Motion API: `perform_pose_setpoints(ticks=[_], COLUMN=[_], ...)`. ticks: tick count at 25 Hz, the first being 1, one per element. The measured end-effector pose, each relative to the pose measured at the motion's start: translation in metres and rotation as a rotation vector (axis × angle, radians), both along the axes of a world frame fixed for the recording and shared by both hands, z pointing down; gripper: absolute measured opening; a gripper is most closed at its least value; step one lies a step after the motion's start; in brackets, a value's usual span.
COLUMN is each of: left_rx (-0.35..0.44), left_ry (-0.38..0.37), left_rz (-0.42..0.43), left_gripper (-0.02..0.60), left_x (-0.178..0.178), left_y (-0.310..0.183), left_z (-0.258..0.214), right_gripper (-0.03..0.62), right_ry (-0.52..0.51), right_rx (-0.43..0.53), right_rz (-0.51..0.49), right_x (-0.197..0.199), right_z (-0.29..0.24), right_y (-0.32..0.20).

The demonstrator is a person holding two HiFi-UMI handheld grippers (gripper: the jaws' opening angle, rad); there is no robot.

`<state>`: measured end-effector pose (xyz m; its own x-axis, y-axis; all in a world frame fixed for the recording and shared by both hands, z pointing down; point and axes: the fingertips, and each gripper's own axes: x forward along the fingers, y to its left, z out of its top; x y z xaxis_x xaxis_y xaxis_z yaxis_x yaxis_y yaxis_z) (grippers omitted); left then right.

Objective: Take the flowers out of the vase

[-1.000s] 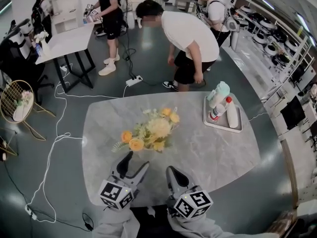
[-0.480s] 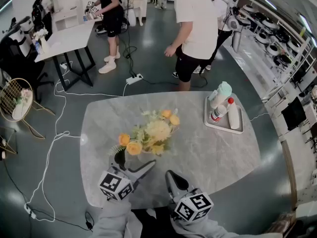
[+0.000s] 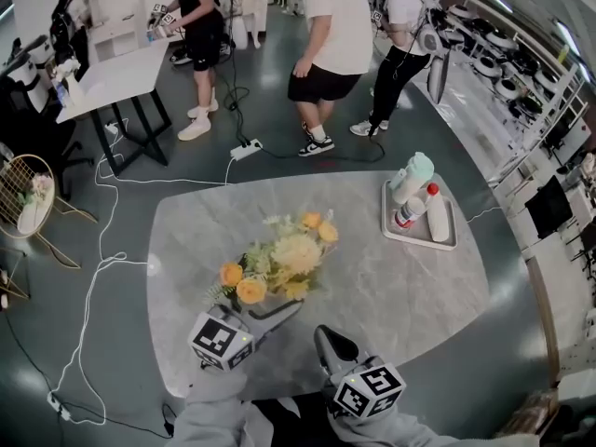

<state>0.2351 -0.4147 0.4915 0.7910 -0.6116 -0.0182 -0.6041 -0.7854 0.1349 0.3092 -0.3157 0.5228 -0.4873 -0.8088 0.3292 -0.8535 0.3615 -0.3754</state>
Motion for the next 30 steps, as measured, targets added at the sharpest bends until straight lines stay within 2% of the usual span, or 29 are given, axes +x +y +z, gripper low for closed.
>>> perform_pose_setpoints(ticks=[6, 13, 23, 30], left_rx=[0.061, 0.059, 0.068, 0.046], left_ry=[0.014, 0.014, 0.025, 0.038], left_rz=[0.013, -0.007, -0.070, -0.109], left_gripper=[0.541, 0.540, 0.331, 0.225], left_x=[0.006, 0.006, -0.008, -0.014], left_y=[-0.003, -0.003, -0.004, -0.005], left_z=[-0.010, -0.015, -0.019, -0.021], right_gripper=[-0.002, -0.002, -0.002, -0.002], right_ry=[0.003, 0.014, 0.024, 0.021], right_rx=[-0.006, -0.004, 0.005, 0.017], right_rz=[0.002, 0.004, 0.000, 0.001], right_x=[0.000, -0.002, -0.006, -0.008], right_z=[0.004, 0.002, 0.004, -0.001], right_y=[-0.004, -0.007, -0.008, -0.010])
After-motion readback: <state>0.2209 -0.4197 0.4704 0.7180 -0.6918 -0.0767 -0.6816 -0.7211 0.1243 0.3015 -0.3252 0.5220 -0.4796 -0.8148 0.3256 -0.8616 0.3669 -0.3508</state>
